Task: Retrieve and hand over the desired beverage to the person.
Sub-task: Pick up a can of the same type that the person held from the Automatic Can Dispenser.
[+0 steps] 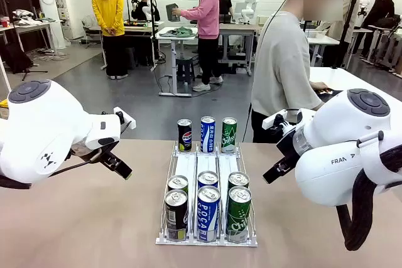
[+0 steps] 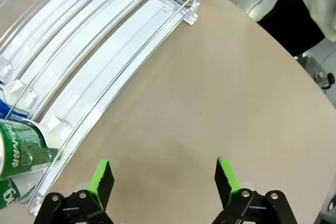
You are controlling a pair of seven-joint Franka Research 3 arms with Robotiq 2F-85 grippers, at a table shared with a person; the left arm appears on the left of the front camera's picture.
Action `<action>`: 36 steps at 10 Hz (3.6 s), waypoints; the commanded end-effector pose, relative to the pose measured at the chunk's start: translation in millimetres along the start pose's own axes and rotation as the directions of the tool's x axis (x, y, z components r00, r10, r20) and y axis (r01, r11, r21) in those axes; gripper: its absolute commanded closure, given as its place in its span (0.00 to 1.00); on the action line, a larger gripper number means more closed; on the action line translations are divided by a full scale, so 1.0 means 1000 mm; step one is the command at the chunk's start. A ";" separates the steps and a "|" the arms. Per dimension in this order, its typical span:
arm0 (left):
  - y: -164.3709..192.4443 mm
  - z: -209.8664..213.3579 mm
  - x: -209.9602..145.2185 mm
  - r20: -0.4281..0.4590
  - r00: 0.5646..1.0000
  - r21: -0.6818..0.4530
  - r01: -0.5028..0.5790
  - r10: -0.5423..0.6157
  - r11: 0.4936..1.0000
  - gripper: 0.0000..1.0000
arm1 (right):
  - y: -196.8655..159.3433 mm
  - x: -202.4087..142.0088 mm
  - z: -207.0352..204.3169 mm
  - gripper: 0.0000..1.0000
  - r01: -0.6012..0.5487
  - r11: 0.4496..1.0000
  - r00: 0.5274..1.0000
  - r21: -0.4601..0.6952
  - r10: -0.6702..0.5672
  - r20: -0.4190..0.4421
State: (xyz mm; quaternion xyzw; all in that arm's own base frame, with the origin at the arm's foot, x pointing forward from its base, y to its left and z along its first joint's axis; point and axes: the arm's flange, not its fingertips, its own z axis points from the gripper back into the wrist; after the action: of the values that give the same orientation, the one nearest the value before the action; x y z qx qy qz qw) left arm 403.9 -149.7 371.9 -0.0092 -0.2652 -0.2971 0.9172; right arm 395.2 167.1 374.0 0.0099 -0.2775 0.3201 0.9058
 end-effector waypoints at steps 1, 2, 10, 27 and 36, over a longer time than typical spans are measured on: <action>0.000 0.000 0.000 0.000 1.000 0.000 0.000 0.000 1.000 0.00 | 0.000 0.000 0.000 0.00 0.000 1.000 1.000 0.000 0.000 0.000; 0.000 0.000 0.000 0.000 1.000 0.000 0.000 0.000 1.000 0.00 | 0.000 0.000 0.000 0.00 0.000 1.000 1.000 0.000 0.000 0.000; 0.000 0.000 0.000 0.000 1.000 0.000 0.000 0.000 1.000 0.00 | 0.000 0.000 0.000 0.00 0.000 1.000 1.000 0.000 0.000 0.000; 0.035 0.238 0.068 0.019 0.997 0.127 0.074 -0.077 0.989 0.00 | 0.019 0.076 0.278 0.00 0.048 0.998 0.999 -0.037 -0.047 0.025; 0.135 0.316 0.019 0.183 0.983 -0.453 0.103 -0.021 0.885 0.00 | -0.074 -0.032 0.348 0.00 0.065 0.938 0.955 0.340 -0.157 0.251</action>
State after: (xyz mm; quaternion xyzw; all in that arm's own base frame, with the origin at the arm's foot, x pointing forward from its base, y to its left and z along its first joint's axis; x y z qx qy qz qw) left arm 349.1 -20.8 654.2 -0.2081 -0.2825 -0.3976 0.8478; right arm 267.9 52.1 665.5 0.1829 -0.3273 0.3238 0.8686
